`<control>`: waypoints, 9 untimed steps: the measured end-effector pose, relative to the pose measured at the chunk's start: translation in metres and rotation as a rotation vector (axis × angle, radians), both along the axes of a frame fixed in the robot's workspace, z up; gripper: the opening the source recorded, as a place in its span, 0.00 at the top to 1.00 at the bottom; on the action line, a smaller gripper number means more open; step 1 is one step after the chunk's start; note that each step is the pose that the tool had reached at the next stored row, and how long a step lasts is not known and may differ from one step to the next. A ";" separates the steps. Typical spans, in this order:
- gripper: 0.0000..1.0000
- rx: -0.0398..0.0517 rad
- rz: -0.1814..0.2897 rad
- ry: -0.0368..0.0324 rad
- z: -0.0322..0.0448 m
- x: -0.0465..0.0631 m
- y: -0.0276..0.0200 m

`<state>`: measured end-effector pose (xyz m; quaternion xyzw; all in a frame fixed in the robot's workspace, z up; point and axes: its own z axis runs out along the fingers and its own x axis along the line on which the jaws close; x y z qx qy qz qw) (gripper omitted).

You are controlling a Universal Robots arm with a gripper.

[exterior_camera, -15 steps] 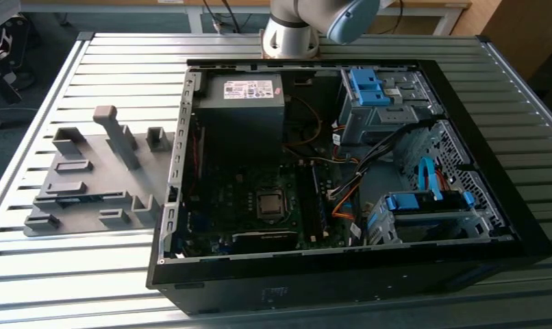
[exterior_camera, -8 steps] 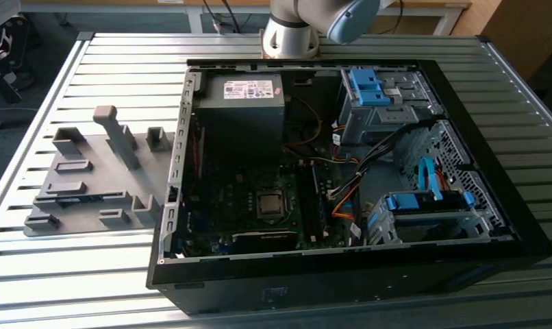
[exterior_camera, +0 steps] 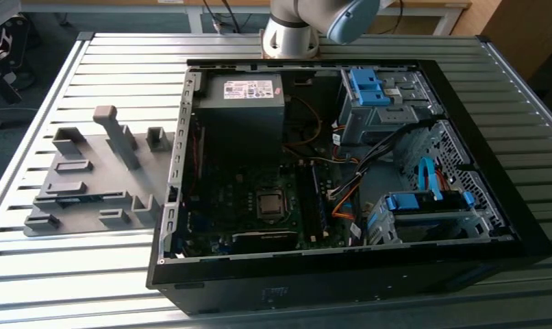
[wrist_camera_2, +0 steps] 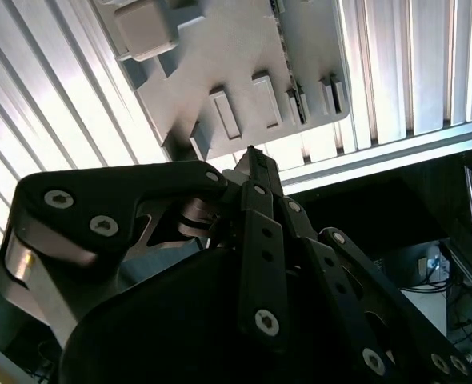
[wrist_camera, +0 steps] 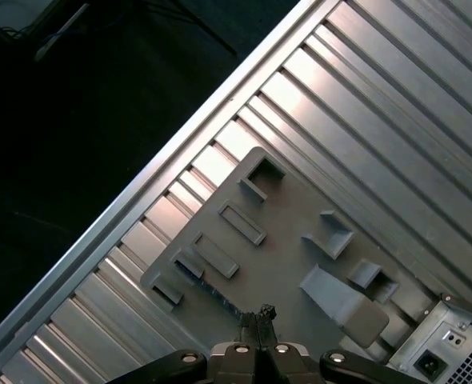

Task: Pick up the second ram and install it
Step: 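Pick up the second ram and move it above second insertion slot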

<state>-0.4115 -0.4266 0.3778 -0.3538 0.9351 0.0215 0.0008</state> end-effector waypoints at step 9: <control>0.89 0.0000 0.034 0.0000 0.0000 0.000 0.0000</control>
